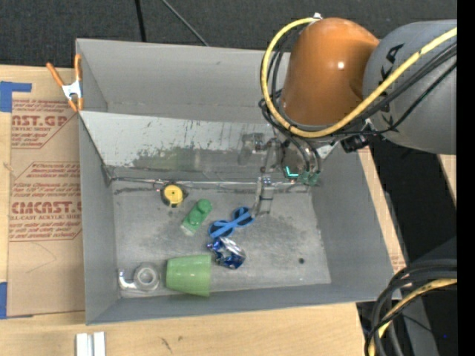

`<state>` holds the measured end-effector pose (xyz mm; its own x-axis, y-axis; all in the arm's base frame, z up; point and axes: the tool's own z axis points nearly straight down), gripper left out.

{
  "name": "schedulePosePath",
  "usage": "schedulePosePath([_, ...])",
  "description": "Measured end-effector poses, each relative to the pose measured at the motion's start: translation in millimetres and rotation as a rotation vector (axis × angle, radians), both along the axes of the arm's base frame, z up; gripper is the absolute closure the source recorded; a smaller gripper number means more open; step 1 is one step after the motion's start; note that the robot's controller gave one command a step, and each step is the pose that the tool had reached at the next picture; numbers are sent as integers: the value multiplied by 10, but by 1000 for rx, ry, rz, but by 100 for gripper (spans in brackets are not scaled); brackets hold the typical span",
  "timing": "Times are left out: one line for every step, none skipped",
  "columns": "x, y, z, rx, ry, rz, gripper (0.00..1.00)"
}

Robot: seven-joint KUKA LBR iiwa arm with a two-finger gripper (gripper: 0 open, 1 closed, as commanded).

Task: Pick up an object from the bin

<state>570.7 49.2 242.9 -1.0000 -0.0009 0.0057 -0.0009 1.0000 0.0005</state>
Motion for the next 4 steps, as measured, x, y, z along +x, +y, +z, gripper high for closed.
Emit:
schedulePosePath([-340, 176, -1703, 2, 7, 158, 0])
schedulePosePath([-288, 168, -1649, 1, -13, 156, 100])
schedulePosePath([-183, 181, -158, 0, -17, 186, 100])
schedulePosePath([-201, 180, -206, 0, -9, 186, 0])
